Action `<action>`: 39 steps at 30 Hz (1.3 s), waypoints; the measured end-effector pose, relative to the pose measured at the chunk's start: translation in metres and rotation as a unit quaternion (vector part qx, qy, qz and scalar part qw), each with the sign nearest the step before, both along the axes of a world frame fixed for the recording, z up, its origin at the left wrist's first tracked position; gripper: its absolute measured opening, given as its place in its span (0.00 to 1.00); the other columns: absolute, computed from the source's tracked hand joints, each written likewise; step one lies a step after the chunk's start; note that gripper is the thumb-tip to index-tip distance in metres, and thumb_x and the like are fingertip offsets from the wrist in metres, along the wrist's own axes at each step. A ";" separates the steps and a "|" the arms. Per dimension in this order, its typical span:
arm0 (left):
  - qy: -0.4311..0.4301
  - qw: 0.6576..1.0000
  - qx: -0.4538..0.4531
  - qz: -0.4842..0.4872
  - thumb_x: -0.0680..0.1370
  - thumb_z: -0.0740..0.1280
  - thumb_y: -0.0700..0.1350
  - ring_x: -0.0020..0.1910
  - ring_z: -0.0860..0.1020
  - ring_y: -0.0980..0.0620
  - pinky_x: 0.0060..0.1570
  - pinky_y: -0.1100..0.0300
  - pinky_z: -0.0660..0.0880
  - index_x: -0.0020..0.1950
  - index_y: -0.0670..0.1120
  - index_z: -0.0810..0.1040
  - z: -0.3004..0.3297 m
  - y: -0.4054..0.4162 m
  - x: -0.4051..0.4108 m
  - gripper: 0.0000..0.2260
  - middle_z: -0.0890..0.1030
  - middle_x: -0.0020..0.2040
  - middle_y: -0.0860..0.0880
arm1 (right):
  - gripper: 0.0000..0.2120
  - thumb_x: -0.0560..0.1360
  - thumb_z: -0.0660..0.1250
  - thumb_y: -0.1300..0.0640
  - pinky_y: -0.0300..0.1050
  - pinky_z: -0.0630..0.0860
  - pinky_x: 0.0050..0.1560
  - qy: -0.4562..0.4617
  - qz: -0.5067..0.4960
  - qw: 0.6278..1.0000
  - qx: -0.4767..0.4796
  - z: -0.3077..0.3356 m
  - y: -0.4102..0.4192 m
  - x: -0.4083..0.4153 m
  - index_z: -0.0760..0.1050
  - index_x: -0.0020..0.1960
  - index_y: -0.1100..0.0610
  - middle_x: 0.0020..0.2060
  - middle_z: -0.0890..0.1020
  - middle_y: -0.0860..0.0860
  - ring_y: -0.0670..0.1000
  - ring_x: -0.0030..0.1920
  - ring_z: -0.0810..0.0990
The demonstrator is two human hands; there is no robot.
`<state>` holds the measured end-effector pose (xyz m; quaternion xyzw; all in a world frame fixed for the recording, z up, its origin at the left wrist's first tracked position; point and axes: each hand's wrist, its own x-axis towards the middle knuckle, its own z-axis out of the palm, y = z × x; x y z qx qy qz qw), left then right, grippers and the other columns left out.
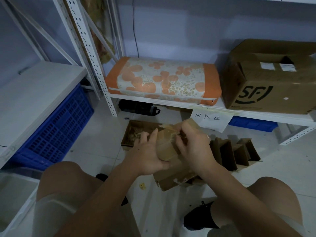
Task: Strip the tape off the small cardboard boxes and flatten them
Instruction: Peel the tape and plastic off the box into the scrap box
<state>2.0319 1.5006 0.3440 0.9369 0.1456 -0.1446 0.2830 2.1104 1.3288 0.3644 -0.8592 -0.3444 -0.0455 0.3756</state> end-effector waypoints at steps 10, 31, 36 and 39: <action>-0.065 0.996 0.054 -0.007 0.61 0.70 0.71 0.66 0.65 0.47 0.59 0.45 0.76 0.80 0.58 0.49 0.007 -0.001 -0.008 0.53 0.59 0.66 0.53 | 0.12 0.72 0.71 0.72 0.56 0.80 0.39 -0.129 0.049 0.977 -0.162 -0.001 -0.015 0.025 0.79 0.51 0.59 0.54 0.79 0.56 0.59 0.48 0.80; -0.136 0.968 0.209 -0.012 0.63 0.74 0.70 0.64 0.65 0.48 0.40 0.58 0.72 0.81 0.56 0.53 0.010 -0.013 -0.011 0.53 0.61 0.66 0.51 | 0.11 0.73 0.77 0.55 0.33 0.73 0.38 0.237 -0.117 0.964 0.021 -0.018 -0.011 0.008 0.76 0.51 0.52 0.39 0.80 0.48 0.46 0.41 0.78; -0.133 0.970 0.201 -0.016 0.63 0.75 0.69 0.67 0.63 0.47 0.44 0.57 0.75 0.81 0.57 0.51 0.009 -0.012 -0.013 0.53 0.60 0.68 0.52 | 0.10 0.73 0.77 0.54 0.33 0.74 0.37 0.251 -0.105 0.962 0.024 -0.021 -0.011 0.010 0.76 0.50 0.50 0.39 0.79 0.47 0.44 0.39 0.77; -0.132 0.971 0.197 -0.014 0.63 0.75 0.70 0.67 0.63 0.47 0.47 0.55 0.76 0.81 0.57 0.50 0.010 -0.012 -0.014 0.54 0.59 0.69 0.52 | 0.10 0.74 0.77 0.54 0.32 0.74 0.37 0.255 -0.102 0.961 0.025 -0.022 -0.012 0.012 0.76 0.50 0.50 0.40 0.79 0.48 0.44 0.39 0.77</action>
